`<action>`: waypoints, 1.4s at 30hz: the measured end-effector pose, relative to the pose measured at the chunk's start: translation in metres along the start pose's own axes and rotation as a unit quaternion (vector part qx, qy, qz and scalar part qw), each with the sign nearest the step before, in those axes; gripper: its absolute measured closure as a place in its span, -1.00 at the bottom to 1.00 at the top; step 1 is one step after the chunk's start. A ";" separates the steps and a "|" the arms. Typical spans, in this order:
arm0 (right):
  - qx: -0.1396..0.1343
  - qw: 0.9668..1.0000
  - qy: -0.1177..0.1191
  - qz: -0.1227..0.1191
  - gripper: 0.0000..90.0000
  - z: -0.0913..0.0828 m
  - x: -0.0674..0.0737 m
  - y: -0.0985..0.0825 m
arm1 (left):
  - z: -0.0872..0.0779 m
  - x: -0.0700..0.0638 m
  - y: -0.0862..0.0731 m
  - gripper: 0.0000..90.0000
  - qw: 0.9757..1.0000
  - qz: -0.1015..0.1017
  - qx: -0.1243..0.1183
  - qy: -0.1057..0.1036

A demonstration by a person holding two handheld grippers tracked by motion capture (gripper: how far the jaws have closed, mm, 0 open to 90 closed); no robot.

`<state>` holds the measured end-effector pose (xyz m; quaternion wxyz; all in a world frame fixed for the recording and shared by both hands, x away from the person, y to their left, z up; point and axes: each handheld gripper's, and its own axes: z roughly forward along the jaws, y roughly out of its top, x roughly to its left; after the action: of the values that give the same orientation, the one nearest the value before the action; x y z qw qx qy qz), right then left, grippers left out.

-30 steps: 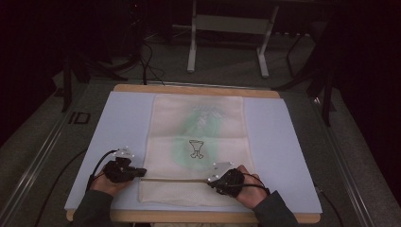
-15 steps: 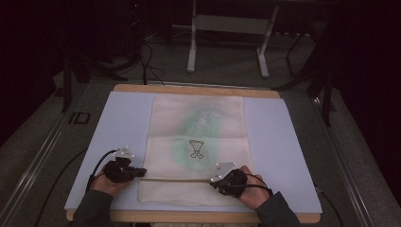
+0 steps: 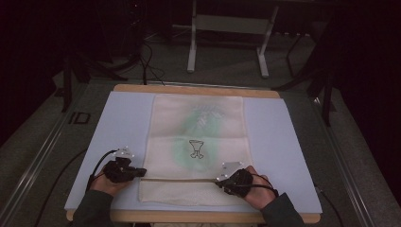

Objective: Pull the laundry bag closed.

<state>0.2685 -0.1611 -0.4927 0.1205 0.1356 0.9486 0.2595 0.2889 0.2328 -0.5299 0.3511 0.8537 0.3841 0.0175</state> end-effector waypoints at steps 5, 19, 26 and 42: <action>0.002 1.000 -0.002 0.005 0.82 -0.002 -0.002 -0.005 | 0.000 0.000 0.000 1.00 1.000 -0.001 0.000 0.000; 0.002 1.000 -0.007 0.015 0.82 -0.008 -0.005 -0.014 | 0.000 0.001 0.000 1.00 1.000 -0.002 -0.001 -0.002; 0.005 1.000 -0.010 0.020 0.82 -0.012 -0.007 -0.020 | 0.000 0.000 0.000 1.00 1.000 -0.002 0.000 -0.001; 0.007 0.999 -0.023 0.039 0.82 -0.023 -0.013 -0.035 | 0.000 0.001 0.000 1.00 1.000 -0.001 -0.001 -0.002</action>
<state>0.2676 -0.2044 -0.4899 0.1306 0.1793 0.9415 0.2539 0.2892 0.2331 -0.5301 0.3526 0.8531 0.3843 0.0155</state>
